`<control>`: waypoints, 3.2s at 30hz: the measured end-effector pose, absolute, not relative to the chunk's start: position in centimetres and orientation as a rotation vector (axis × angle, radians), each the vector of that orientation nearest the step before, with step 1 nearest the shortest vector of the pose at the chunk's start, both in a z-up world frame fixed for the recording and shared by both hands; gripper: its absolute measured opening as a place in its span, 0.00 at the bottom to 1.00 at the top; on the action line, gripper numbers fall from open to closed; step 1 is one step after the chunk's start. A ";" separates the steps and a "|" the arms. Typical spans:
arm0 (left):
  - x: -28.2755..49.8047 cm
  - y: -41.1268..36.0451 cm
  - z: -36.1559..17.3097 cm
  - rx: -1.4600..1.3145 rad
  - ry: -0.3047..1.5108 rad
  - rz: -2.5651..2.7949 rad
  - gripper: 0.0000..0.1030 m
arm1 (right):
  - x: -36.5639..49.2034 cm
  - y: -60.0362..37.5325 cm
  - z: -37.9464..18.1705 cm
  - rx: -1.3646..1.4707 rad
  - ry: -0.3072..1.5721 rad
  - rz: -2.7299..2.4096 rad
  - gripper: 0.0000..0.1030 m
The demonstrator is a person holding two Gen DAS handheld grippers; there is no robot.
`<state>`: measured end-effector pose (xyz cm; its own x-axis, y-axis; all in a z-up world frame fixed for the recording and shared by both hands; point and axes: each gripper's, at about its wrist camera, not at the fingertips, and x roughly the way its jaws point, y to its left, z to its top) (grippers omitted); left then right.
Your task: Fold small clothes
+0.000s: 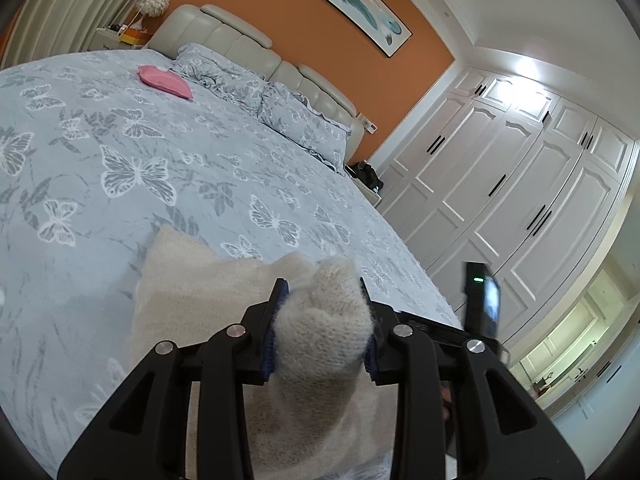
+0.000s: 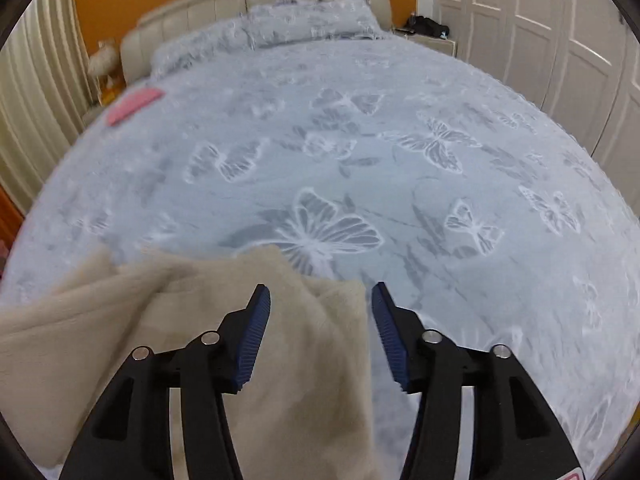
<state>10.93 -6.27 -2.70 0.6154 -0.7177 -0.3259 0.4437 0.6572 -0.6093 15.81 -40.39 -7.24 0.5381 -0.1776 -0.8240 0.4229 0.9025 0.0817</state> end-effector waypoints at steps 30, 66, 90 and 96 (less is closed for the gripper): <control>0.3 -10.6 -5.9 -0.070 0.657 -0.848 0.68 | 19.9 -28.5 -8.9 0.544 1.466 0.210 0.46; 7.8 -9.1 -9.4 -0.088 0.918 -0.651 0.29 | 6.6 -41.4 -4.5 0.739 0.962 0.084 0.16; 17.3 -10.8 -13.9 -0.723 1.277 -0.657 0.95 | 7.8 -41.7 -13.7 0.764 1.074 -0.127 0.89; 18.3 -11.7 -15.5 -0.809 1.336 -0.716 0.59 | 7.6 -42.1 -14.3 0.966 0.976 -0.052 0.45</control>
<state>18.32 -11.73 -15.48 0.1074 -0.8323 -0.5438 -0.0074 0.5463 -0.8375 7.60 -42.11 -14.32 0.5931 0.3647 -0.7178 0.4390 0.6009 0.6680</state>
